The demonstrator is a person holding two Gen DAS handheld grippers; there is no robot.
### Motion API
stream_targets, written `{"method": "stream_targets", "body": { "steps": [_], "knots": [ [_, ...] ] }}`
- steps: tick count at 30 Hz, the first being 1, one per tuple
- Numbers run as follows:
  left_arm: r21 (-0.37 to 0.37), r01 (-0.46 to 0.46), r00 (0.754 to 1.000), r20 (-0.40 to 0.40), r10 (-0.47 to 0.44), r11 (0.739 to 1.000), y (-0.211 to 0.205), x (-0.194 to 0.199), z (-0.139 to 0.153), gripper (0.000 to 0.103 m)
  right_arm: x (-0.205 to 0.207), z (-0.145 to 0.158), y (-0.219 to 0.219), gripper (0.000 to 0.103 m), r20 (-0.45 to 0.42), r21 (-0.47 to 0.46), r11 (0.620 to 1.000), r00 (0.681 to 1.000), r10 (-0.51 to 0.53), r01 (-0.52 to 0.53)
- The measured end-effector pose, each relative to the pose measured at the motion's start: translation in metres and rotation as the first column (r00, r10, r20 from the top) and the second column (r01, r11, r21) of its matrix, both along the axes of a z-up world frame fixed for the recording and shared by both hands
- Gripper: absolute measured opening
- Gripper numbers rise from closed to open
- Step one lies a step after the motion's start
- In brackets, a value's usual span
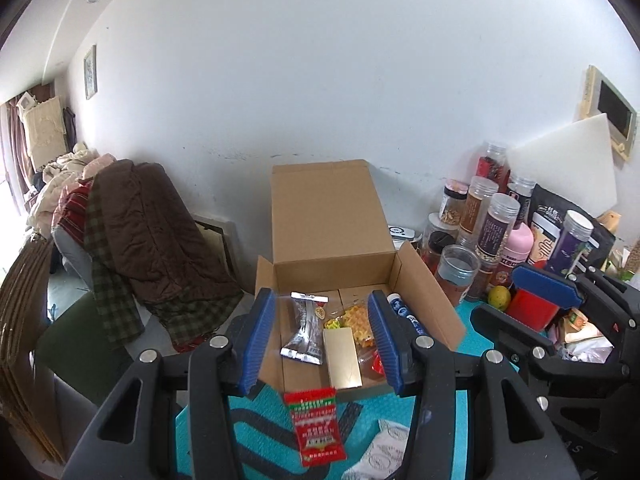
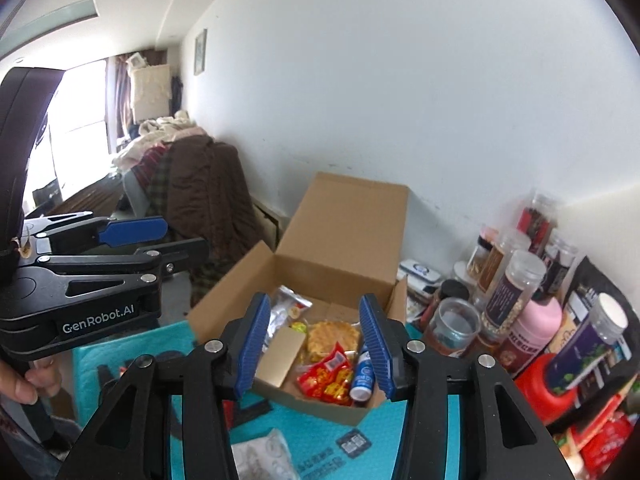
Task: Organize snacks
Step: 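Withdraw both tools from the box back toward the remaining snacks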
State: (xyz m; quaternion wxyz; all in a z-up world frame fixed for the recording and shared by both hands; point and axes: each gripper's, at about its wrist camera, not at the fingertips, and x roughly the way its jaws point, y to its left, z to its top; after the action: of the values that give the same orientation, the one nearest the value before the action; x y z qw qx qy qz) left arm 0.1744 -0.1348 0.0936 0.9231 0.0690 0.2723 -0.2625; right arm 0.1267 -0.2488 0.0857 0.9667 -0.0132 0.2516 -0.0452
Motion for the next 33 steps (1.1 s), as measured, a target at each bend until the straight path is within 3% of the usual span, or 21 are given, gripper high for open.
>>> {"method": "stream_targets", "body": {
  "steps": [4, 8, 19, 33],
  "knots": [
    [-0.011, -0.005, 1.000, 0.009, 0.005, 1.000, 0.013, -0.018, 0.005, 0.049, -0.020, 0.007, 0.012, 0.053, 0.025, -0.006, 1.000, 1.000, 0.011, -0.011],
    [-0.020, -0.011, 0.999, 0.039, 0.012, 1.000, 0.024, -0.036, 0.007, 0.077, -0.036, 0.009, 0.021, 0.054, 0.040, -0.012, 1.000, 0.999, 0.008, -0.007],
    [-0.018, 0.025, 0.995, 0.100, -0.023, 1.000, 0.047, -0.087, 0.004, 0.079, -0.078, 0.001, 0.038, 0.068, 0.071, 0.009, 1.000, 0.997, -0.002, 0.002],
    [-0.010, 0.115, 0.993, 0.013, -0.115, 0.993, 0.061, -0.128, -0.037, 0.079, -0.123, -0.034, 0.053, 0.071, 0.022, 0.024, 0.999, 0.999, -0.033, 0.033]
  ]
}}
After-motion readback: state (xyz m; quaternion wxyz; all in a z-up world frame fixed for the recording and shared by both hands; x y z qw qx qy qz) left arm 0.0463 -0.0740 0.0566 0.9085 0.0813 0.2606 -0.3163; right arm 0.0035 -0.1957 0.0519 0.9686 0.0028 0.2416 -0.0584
